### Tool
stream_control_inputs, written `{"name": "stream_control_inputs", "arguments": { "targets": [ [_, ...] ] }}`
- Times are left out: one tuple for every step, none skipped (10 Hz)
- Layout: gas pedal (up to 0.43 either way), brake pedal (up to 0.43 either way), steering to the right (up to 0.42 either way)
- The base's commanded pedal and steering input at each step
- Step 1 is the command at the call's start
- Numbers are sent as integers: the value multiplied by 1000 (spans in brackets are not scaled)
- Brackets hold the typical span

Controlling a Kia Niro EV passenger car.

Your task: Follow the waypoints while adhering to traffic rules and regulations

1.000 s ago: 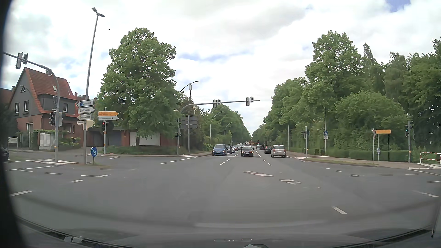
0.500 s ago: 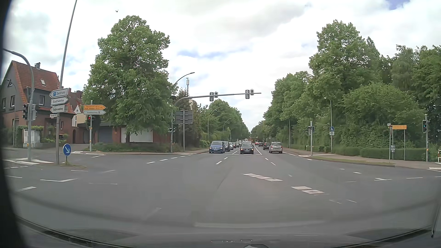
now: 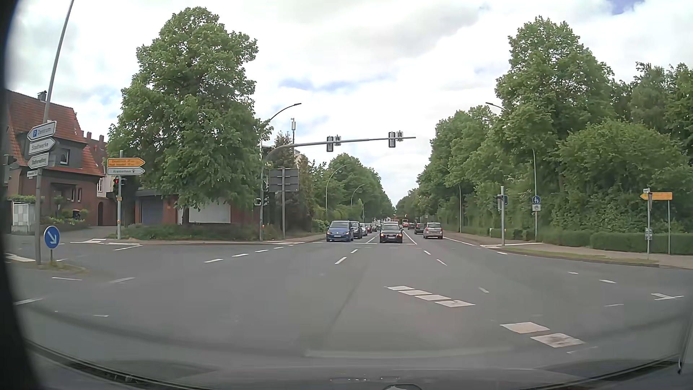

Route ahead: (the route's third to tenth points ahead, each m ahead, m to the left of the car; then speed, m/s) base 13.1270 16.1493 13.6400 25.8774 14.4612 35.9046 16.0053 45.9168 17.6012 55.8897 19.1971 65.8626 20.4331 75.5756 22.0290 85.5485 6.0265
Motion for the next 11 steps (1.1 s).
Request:
{"name": "stream_control_inputs", "arguments": {
  "targets": [
    [0,0,-56],
    [0,0,-80],
    [0,0,-100],
    [0,0,-118],
    [0,0,-139],
    [8,0,-156],
    [20,0,-171],
    [20,0,-196],
    [39,0,-221],
    [39,0,-244],
    [59,0,-271]
  ]
}}
